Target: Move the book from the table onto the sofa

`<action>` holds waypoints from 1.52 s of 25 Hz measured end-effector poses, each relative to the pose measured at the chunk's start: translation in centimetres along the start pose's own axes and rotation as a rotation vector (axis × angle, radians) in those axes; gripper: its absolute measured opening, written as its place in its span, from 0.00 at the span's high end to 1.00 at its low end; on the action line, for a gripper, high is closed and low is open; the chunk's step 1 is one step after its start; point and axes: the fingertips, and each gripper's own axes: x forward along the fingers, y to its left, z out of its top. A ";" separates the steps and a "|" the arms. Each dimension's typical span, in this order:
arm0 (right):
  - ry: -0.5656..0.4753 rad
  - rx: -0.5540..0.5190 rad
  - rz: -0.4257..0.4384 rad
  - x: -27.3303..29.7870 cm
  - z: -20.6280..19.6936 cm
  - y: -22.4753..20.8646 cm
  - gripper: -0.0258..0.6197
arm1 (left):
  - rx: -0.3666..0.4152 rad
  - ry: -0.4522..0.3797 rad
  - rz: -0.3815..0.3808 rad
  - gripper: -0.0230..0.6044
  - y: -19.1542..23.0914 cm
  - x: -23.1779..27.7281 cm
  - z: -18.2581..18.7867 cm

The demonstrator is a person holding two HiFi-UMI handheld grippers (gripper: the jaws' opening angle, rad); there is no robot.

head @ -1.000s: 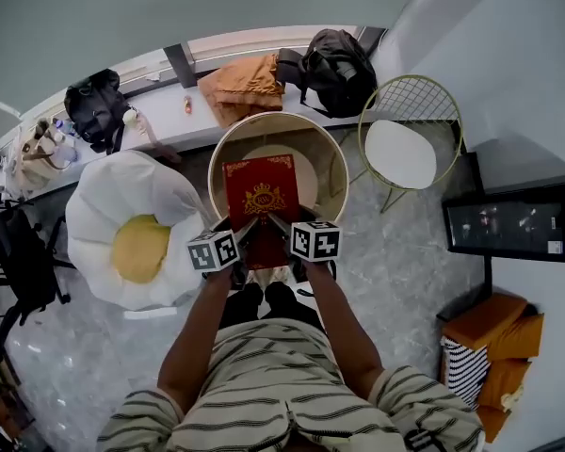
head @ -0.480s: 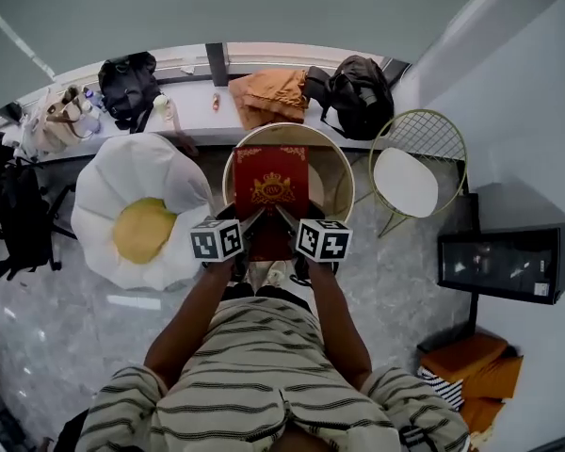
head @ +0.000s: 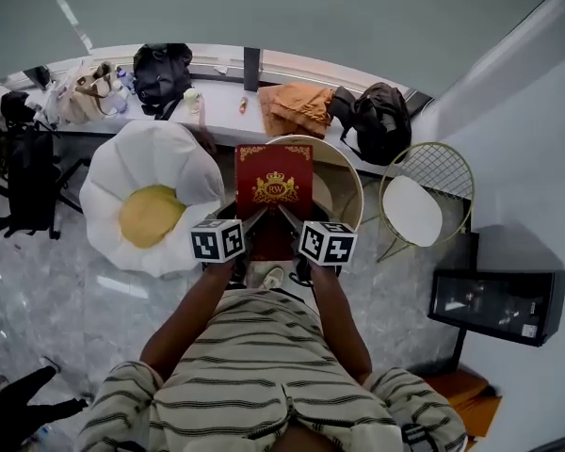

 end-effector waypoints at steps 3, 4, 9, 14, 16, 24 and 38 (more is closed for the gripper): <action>0.001 -0.032 0.031 0.3 0.8 1.3 0.41 | -0.010 -0.040 0.018 0.42 0.4 -1.1 0.8; 0.003 -0.044 0.041 0.4 0.8 1.8 0.41 | -0.014 -0.052 0.024 0.42 0.7 -1.6 0.9; 0.012 -0.103 0.100 1.4 1.1 4.8 0.41 | -0.042 -0.119 0.066 0.42 2.1 -4.2 1.6; 0.036 -0.165 0.169 2.1 0.9 8.1 0.41 | -0.078 -0.186 0.122 0.42 3.6 -7.2 1.7; 0.051 -0.192 0.200 2.6 0.5 9.7 0.41 | -0.101 -0.215 0.144 0.42 4.6 -8.7 1.5; 0.134 -0.290 0.333 5.5 -2.6 16.4 0.41 | -0.195 -0.309 0.270 0.42 9.5 -14.5 -0.2; 0.227 -0.429 0.484 10.7 -6.6 27.3 0.41 | -0.317 -0.437 0.402 0.42 18.0 -22.8 -1.4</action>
